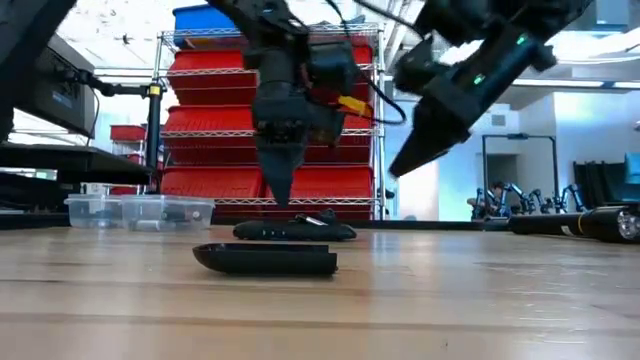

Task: Insert battery
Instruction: Insert the silver battery into the remote's battery compartment

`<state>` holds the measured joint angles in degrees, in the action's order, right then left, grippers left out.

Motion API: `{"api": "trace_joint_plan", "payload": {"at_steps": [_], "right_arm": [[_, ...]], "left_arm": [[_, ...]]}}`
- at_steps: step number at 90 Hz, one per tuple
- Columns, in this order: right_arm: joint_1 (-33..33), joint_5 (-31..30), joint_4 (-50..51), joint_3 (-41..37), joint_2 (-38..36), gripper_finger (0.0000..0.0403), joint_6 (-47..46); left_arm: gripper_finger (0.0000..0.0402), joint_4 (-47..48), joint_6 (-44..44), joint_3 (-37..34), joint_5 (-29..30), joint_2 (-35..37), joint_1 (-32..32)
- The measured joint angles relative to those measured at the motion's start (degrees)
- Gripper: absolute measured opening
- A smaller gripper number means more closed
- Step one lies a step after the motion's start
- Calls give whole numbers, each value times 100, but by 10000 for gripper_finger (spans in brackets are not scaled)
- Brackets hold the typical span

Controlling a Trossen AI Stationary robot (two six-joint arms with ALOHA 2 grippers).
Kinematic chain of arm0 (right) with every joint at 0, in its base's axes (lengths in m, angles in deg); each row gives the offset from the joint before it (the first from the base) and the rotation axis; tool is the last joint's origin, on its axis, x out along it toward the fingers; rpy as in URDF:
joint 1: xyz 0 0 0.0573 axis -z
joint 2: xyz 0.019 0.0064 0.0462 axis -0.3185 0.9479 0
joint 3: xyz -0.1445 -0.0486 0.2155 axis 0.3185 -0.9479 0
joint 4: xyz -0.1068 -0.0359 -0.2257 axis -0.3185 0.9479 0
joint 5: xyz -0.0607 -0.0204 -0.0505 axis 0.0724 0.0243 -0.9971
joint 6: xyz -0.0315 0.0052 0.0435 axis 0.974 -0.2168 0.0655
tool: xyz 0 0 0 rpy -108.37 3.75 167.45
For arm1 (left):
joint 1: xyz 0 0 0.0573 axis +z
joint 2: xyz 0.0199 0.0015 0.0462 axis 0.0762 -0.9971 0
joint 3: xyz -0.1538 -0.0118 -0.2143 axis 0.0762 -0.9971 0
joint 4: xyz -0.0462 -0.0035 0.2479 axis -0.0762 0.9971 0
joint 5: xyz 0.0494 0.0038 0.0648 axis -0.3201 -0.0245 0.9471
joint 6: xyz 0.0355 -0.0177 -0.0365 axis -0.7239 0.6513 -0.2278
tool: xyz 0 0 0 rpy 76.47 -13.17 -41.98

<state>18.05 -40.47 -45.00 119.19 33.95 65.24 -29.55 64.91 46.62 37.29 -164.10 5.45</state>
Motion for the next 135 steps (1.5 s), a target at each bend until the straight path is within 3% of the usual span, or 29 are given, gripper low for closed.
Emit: {"api": "trace_joint_plan", "payload": {"at_steps": [16,46,108,135], "right_arm": [[228,702,-802,-2,744,91,13],[416,1143,-1532,26,1602,5,90],[412,1153,-1604,15,1625,0,165],[412,1192,-1615,9,1625,0,165]], "left_arm": [[0,-1153,359,-843,-14,498,0],[0,-1477,317,-1129,-207,471,-71],[0,-1831,60,-1123,-204,387,-59],[0,-1962,351,-1065,-330,137,-76]]}}
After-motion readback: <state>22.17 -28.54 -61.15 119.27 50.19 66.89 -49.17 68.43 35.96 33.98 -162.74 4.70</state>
